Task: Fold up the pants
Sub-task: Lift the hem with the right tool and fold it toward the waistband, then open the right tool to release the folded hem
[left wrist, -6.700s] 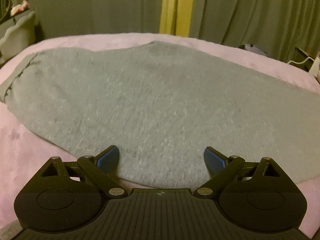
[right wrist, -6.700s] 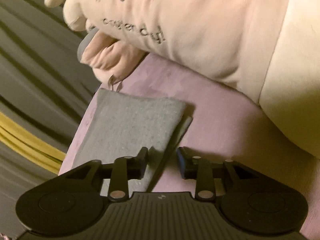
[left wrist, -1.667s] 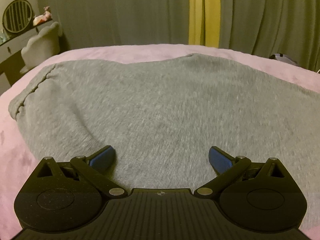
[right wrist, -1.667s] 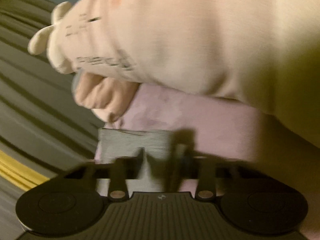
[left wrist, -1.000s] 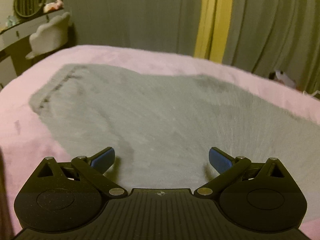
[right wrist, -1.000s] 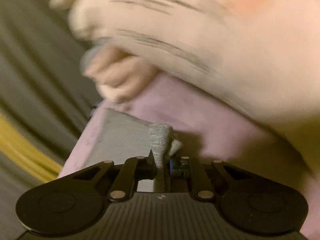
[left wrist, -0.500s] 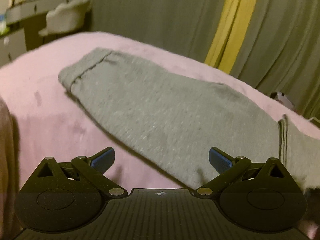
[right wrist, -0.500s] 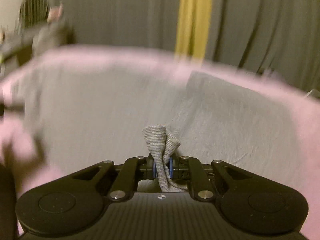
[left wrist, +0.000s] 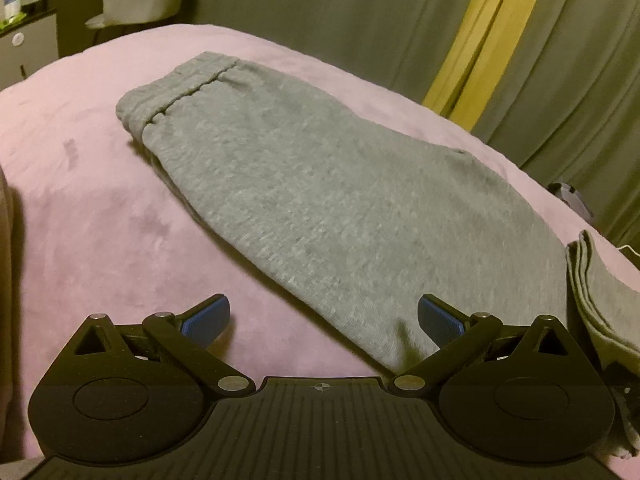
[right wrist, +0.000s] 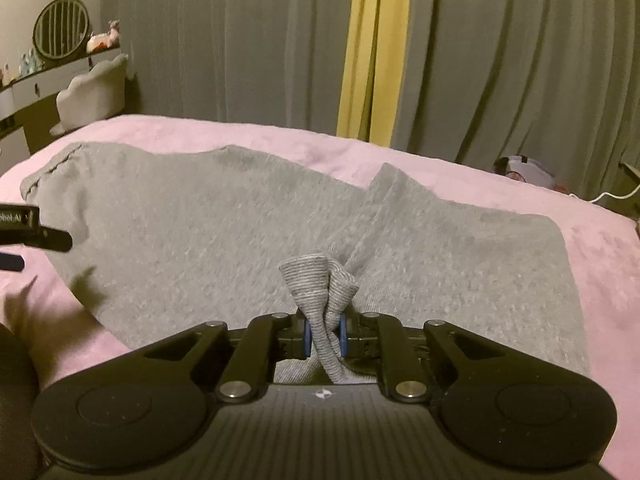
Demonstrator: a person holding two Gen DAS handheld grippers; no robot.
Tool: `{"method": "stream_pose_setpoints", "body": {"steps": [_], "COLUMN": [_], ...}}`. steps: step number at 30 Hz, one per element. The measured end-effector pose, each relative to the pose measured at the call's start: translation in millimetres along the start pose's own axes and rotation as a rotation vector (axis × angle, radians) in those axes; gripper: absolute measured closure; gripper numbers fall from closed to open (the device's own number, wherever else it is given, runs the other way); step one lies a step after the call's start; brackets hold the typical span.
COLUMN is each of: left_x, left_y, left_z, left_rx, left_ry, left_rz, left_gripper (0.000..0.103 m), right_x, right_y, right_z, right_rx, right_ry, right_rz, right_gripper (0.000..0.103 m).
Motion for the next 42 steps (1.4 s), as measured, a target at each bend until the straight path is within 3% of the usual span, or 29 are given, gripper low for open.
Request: {"method": "stream_pose_setpoints", "body": {"steps": [6,12,14,16,18,21,23,26,27,29,32,34,36,42], "left_x": [0.9,3.1,2.9,2.5,3.5,6.7,10.0,16.8,19.1,22.9,32.3,44.0,62.2,128.4], "left_y": [0.2,0.0,0.0,-0.1,-0.3,-0.7,-1.6,-3.0,-3.4,-4.2,-5.7,-7.8,-10.1,-22.7], "left_z": [-1.9,-4.1,-5.4,-6.1,-7.4,-9.3,-9.9,-9.4,-9.1,-6.9,-3.0,0.8,1.5,-3.2], "left_rx": [-0.014,-0.030,-0.037,-0.039,-0.045,-0.051,-0.050,-0.046,-0.044,-0.039,-0.040,-0.035,-0.058,-0.127], "left_ry": [0.013,0.028,0.030,0.030,0.032,0.037,0.039,0.056,0.061,0.057,0.020,-0.030,-0.097,-0.210], "left_rz": [0.006,-0.002,0.001,0.003,-0.001,-0.019,-0.038,-0.078,-0.090,-0.110,-0.111,-0.112,-0.130,-0.262], "left_gripper": [0.000,0.000,0.000,0.000,0.000,0.000,0.000,0.000,0.000,0.000,0.000,0.000,0.000,0.000], "right_x": [-4.5,-10.1,-3.1,10.1,30.9,76.3,108.0,150.6,159.1,168.8,171.0,170.6,175.3,177.8], "right_y": [-1.1,-22.0,-18.8,-13.9,-11.3,-14.5,-25.2,-55.0,-63.0,-69.5,-64.3,-61.1,-66.9,-63.5], "right_z": [3.0,-9.4,-0.2,14.7,29.9,43.3,39.0,19.5,18.2,27.2,39.0,38.7,30.9,25.8], "right_rx": [-0.002,-0.108,-0.102,-0.064,0.001,0.058,0.052,-0.085,-0.095,-0.016,0.048,0.045,-0.007,-0.083], "right_ry": [0.018,0.068,0.114,0.175,0.246,0.302,0.275,0.135,0.119,0.182,0.096,0.074,0.093,-0.012], "right_rz": [-0.003,0.032,-0.014,-0.091,-0.219,-0.449,-0.599,-0.834,-0.895,-0.997,-0.937,-0.895,-0.929,-0.888], "right_gripper": [0.091,0.086,0.074,0.042,0.024,0.015,0.015,0.015,0.018,0.017,0.012,0.007,0.007,0.007]}}
Point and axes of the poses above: each gripper's, at about its wrist camera, not at the fingertips, and z roughly against the way its jaws point, x to its right, y to its top, the point moved 3 cm from there along -z, roughly the way its jaws point, and after that the axes turned 4 degrees about -x, right-handed, at the moved point
